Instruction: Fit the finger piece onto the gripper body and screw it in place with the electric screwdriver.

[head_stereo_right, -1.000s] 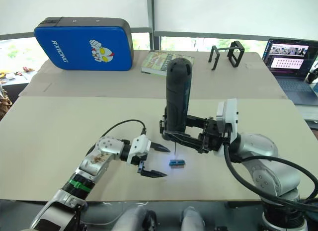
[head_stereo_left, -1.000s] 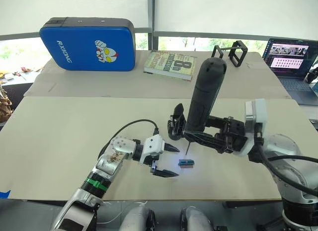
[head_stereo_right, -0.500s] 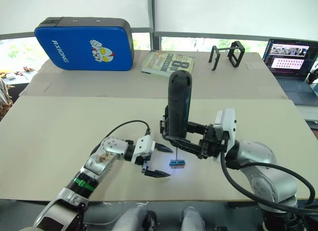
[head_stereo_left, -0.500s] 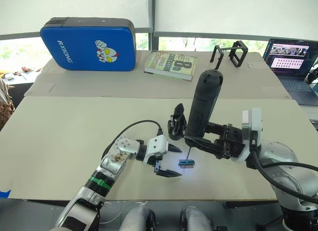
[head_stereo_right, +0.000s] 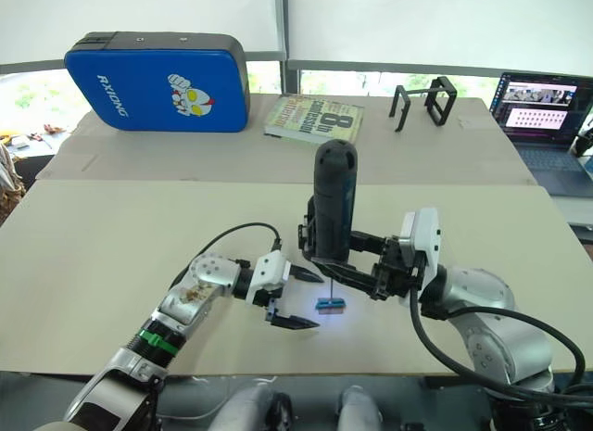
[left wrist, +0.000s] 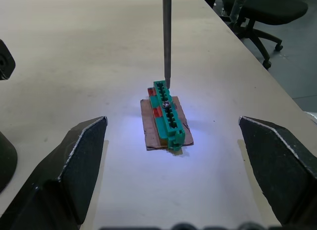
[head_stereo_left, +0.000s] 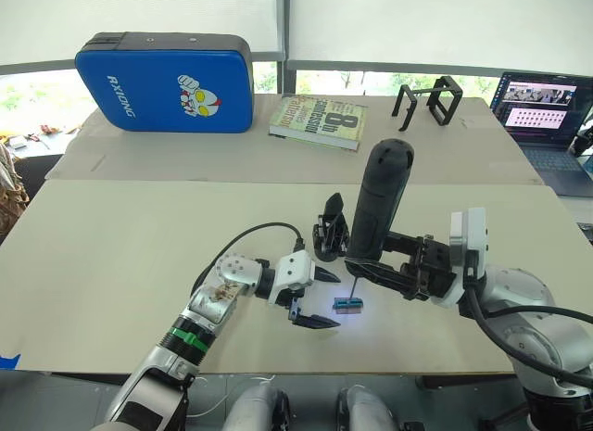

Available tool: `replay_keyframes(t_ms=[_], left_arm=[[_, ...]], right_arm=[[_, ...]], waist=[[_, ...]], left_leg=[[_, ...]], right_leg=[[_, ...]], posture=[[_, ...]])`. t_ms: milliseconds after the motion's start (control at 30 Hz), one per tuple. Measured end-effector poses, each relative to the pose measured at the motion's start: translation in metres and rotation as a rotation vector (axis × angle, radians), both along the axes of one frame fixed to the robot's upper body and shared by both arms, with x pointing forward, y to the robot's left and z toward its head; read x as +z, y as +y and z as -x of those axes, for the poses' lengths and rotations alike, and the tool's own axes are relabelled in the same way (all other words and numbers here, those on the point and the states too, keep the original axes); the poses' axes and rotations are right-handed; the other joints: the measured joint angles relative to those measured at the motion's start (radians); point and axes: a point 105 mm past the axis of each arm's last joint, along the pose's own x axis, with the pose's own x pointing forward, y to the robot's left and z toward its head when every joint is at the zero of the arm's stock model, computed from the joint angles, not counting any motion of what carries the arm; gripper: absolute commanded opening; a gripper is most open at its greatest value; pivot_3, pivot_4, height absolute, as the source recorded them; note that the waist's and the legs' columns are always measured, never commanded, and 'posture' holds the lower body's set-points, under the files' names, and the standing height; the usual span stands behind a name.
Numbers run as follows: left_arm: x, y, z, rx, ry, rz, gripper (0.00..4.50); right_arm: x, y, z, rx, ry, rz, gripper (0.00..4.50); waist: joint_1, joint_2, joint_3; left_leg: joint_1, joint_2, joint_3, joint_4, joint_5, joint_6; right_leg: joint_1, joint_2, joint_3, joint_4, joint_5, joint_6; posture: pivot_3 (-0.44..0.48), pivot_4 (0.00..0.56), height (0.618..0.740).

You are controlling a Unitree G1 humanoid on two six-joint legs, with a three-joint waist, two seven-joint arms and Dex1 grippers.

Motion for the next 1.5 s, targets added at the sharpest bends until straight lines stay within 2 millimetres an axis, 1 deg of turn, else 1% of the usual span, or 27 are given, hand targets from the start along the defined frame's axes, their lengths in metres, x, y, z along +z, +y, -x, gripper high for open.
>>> replay_keyframes(t_ms=[133, 367, 1500], left_arm=[[-0.0003, 0.0003, 0.0002, -0.002, 0.001, -0.002, 4.5], [-0.0005, 0.0004, 0.0005, -0.004, 0.001, -0.004, 4.5], [-0.0001, -0.0019, 0.0013, -0.01, -0.001, 0.0, 4.5]], right_arm=[[-0.0006, 0.0004, 0.0004, 0.009, -0.007, -0.001, 1.92], [-0.0083, -0.0003, -0.0002, 0.006, 0.016, 0.01, 1.92], [-0.0065, 0.0006, -0.0009, 0.007, 0.003, 0.0, 1.92]], waist=[[0.0, 0.0, 0.0], [0.0, 0.0, 0.0], [0.0, 0.0, 0.0]], left_leg=[[0.0, 0.0, 0.0, 0.0, 0.0, 0.0], [0.0, 0.0, 0.0, 0.0, 0.0, 0.0], [0.0, 0.0, 0.0, 0.0, 0.0, 0.0]], right_leg=[[0.0, 0.0, 0.0, 0.0, 0.0, 0.0], [0.0, 0.0, 0.0, 0.0, 0.0, 0.0], [0.0, 0.0, 0.0, 0.0, 0.0, 0.0]], posture=[[0.0, 0.15, 0.74], [0.0, 0.15, 0.74], [0.0, 0.15, 0.74]])
